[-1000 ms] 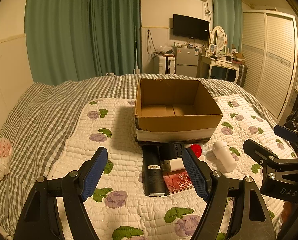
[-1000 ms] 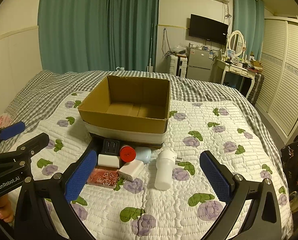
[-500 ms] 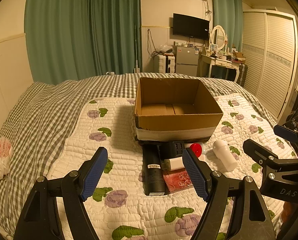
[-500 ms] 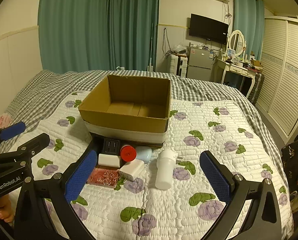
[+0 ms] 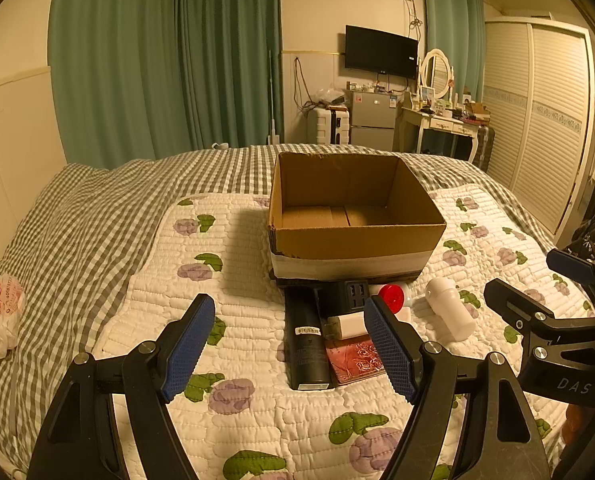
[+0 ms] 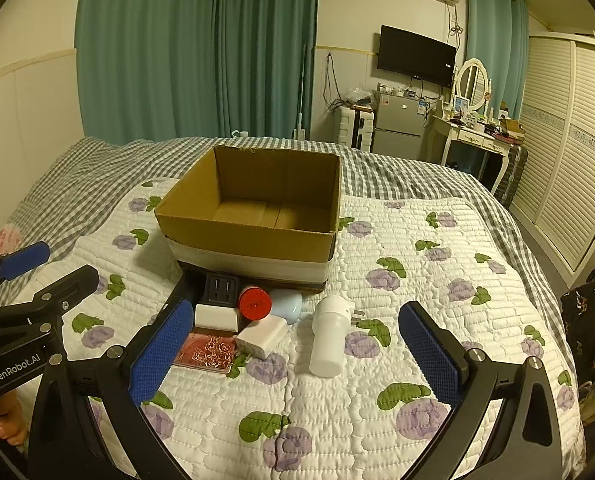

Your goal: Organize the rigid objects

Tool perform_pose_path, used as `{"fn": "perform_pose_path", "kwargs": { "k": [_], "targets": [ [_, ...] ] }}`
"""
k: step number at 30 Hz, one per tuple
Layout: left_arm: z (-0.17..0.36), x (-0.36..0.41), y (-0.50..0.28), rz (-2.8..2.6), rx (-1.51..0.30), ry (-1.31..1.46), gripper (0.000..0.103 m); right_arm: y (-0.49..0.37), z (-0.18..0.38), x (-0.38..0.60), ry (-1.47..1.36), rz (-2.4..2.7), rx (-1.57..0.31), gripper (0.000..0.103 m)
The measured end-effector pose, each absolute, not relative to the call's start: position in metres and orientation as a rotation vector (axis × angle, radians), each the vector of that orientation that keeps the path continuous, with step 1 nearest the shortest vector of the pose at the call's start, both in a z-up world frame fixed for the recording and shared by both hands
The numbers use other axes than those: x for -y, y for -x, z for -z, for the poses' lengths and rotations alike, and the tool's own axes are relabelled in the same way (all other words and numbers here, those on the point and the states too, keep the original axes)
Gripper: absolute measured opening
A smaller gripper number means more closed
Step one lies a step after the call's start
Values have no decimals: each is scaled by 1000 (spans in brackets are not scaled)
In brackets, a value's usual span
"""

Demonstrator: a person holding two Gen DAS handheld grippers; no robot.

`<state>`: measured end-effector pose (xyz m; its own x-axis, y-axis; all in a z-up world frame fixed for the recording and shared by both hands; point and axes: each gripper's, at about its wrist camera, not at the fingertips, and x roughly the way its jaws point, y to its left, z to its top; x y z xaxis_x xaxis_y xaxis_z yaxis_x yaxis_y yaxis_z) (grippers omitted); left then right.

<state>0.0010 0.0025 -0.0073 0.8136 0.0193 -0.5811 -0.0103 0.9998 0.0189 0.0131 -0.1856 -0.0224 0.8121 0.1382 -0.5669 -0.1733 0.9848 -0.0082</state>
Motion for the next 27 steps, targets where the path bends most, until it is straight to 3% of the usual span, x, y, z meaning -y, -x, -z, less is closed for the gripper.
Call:
{"fn": "perform_pose_path", "kwargs": {
  "k": [27],
  "targets": [
    [23,0,-8,-26,-654,-24,80,-20,34,193,61,-153,-632,103]
  ]
}}
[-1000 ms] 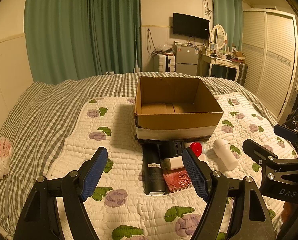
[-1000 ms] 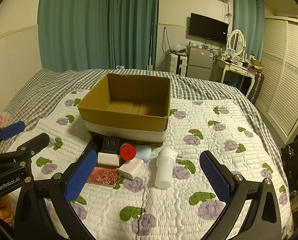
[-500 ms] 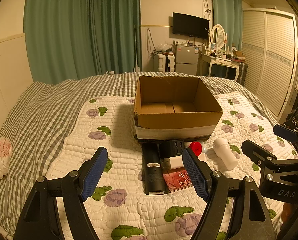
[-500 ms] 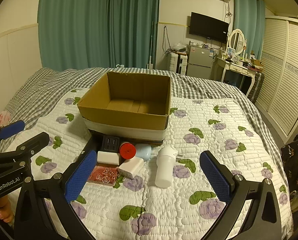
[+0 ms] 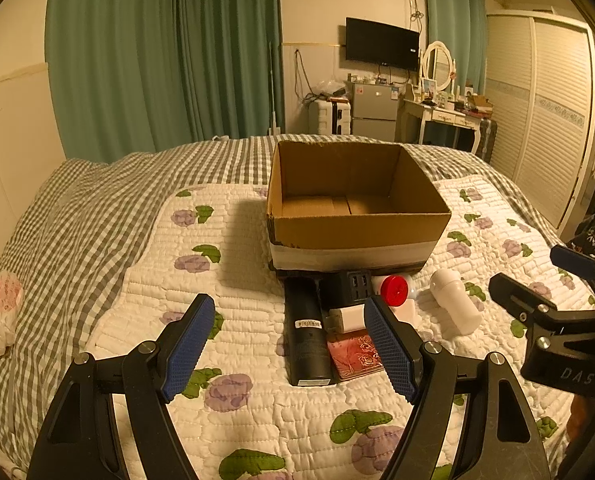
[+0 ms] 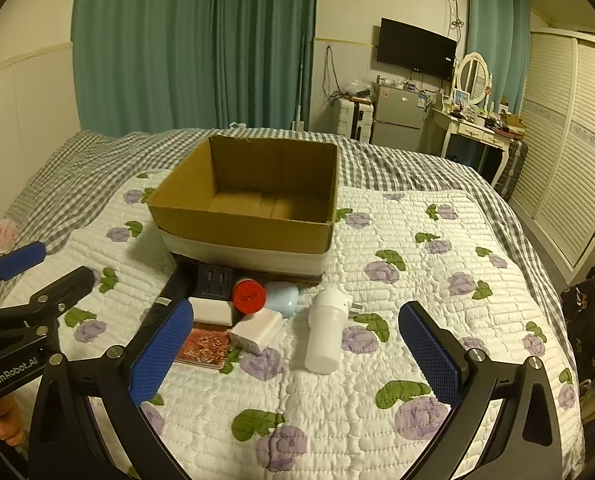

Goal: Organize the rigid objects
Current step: 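Close the right gripper around the white plug-in bottle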

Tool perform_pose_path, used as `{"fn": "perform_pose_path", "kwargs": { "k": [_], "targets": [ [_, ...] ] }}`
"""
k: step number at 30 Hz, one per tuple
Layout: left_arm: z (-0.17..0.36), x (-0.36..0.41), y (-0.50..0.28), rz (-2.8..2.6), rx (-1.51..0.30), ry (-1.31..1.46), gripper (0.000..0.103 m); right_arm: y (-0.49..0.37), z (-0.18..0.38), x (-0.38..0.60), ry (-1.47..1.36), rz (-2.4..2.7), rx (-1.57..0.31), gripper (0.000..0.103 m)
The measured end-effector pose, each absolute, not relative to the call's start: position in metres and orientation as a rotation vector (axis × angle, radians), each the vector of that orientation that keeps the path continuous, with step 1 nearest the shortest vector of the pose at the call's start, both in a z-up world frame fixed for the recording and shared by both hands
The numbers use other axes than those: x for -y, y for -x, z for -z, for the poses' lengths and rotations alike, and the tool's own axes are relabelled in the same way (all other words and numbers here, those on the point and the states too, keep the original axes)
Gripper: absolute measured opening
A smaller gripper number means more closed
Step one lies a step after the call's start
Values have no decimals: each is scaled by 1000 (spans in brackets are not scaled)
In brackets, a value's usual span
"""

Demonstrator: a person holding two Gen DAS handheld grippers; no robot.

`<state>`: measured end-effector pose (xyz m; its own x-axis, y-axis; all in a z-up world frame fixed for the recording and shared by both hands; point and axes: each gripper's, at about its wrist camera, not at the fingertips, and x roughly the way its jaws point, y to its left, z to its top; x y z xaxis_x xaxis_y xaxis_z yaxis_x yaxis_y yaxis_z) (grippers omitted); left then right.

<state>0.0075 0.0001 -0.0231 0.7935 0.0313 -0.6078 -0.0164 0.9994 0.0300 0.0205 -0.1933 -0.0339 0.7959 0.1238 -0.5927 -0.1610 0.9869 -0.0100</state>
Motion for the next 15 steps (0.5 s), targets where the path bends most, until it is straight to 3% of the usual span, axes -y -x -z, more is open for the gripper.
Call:
{"fn": "perform_pose_path", "kwargs": {
  "k": [4,11,15],
  "targets": [
    [31,1,-16,-26,-676,-28,80,-33,43,194,82,-146,-661,102],
    [64,10,-39,-2,-762,-50,80,-73,89,196,92,-157,-831,85],
    [82,15,-55,31,-822,-45,80,-91,107,198,91,-142,-897,81]
  ]
}}
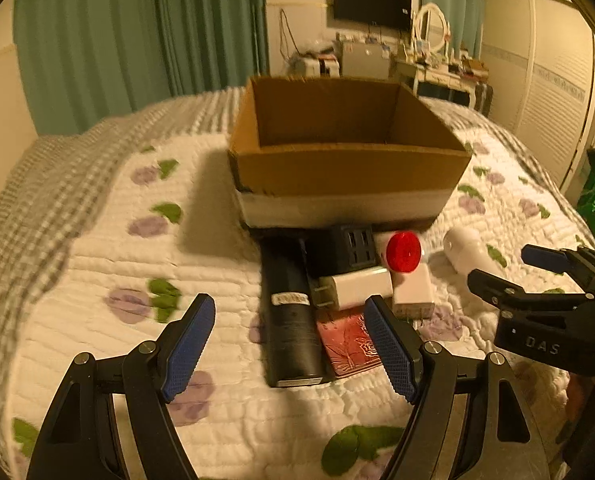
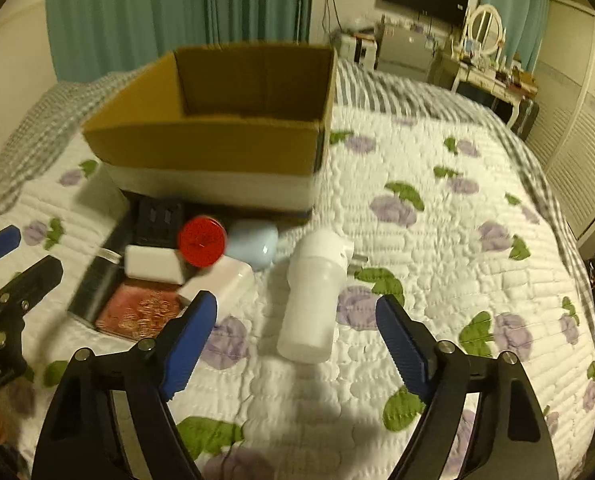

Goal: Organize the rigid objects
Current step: 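Close the right gripper around the white plug-in bottle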

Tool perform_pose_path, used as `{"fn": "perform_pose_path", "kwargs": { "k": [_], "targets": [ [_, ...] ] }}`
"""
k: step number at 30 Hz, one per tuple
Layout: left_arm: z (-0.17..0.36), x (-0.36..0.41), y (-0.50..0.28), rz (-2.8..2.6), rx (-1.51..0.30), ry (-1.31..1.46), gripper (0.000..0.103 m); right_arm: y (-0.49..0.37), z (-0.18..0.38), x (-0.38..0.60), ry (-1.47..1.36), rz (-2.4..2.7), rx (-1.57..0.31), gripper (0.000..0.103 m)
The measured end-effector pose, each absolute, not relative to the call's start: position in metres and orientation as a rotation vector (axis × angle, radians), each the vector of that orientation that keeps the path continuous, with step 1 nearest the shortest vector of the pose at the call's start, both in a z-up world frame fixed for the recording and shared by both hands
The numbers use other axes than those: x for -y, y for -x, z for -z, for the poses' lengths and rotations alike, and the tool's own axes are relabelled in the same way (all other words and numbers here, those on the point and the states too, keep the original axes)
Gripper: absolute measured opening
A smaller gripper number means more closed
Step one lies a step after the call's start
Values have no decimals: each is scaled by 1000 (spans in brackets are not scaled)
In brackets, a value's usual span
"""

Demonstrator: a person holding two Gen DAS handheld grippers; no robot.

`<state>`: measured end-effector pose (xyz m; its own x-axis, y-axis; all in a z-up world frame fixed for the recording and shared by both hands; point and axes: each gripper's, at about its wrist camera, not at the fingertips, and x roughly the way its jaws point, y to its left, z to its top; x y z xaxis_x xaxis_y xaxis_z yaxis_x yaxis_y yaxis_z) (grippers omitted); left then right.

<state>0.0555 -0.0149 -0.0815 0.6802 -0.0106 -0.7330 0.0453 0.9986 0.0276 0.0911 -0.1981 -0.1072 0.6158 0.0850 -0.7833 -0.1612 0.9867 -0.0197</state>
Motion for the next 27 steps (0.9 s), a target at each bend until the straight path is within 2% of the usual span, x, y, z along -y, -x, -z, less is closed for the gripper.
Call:
{"fn": "perform_pose_path", "kwargs": {
  "k": [6,9,10,11,22,25,26,27],
  "targets": [
    [102,27,-81,106,-915,-40,77,-119,129,201,55,-116,-957,69],
    [109,35,-86,141,-935,-42,77,-130,140,200,35,-124,-992,59],
    [110,37,-87,150,-938,-41,77,-132,143,199,42,-118,-997,53],
    [111,39,-89,150,-939,-44,77,-134,146,198,51,-111,-1004,42],
    [91,68,-103,166,-903,-45,75,-127,110,223,-7,-92,-876,41],
    [92,85,-105,197,-912,-69,55,-126,105,241,-72,-54,-864,41],
    [94,88,-107,203,-923,-72,41,-126,105,247,-94,-42,-868,41],
    [98,93,-110,208,-942,-70,38,-127,106,254,-121,-32,-876,41]
  ]
}}
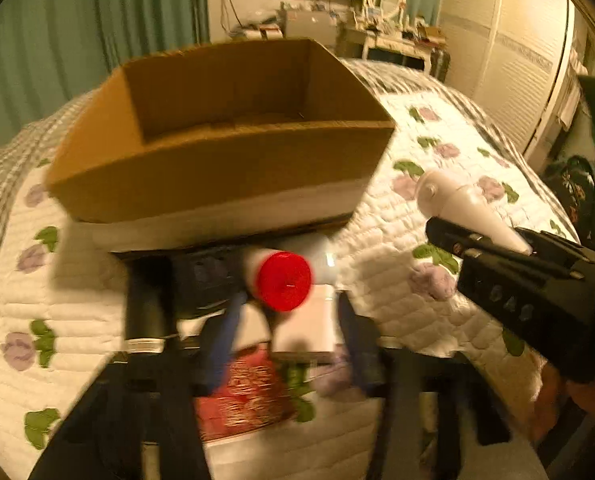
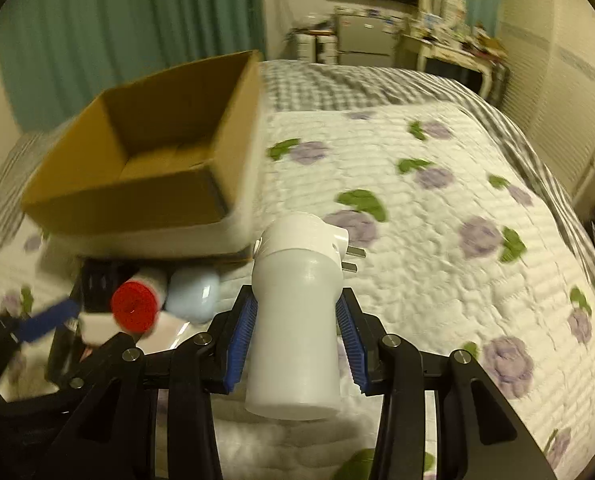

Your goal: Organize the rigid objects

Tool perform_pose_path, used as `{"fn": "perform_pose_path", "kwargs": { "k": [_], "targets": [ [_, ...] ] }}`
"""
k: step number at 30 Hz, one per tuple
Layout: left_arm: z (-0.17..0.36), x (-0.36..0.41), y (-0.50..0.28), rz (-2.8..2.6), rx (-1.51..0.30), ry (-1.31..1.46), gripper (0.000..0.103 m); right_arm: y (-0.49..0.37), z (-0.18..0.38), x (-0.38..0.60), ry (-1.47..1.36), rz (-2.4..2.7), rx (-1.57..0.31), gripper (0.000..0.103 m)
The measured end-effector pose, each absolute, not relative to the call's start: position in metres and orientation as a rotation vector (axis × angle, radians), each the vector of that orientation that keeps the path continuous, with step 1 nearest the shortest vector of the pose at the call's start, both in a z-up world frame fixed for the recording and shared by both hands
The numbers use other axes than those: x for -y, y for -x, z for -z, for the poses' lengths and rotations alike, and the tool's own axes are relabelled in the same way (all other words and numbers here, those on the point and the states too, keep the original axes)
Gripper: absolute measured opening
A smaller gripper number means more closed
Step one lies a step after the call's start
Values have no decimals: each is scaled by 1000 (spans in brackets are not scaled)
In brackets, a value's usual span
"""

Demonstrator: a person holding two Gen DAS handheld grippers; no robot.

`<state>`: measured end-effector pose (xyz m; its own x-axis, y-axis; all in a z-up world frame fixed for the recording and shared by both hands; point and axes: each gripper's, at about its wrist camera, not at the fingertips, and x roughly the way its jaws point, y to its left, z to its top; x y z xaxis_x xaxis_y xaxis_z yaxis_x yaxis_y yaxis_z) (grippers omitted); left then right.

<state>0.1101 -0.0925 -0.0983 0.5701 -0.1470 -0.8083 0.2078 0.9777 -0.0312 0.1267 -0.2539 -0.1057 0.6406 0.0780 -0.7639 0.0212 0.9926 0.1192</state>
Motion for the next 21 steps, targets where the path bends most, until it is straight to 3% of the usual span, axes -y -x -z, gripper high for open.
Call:
{"fn": "perform_pose_path", "kwargs": {
  "k": [15,21],
  "targets": [
    [128,115,-160,94,-981,-102,40,-123,113,271,-215,-38,-890,41],
    [127,110,-174,62,-975,-83,45,-123,113,271,-227,-42,-889,41]
  ]
}}
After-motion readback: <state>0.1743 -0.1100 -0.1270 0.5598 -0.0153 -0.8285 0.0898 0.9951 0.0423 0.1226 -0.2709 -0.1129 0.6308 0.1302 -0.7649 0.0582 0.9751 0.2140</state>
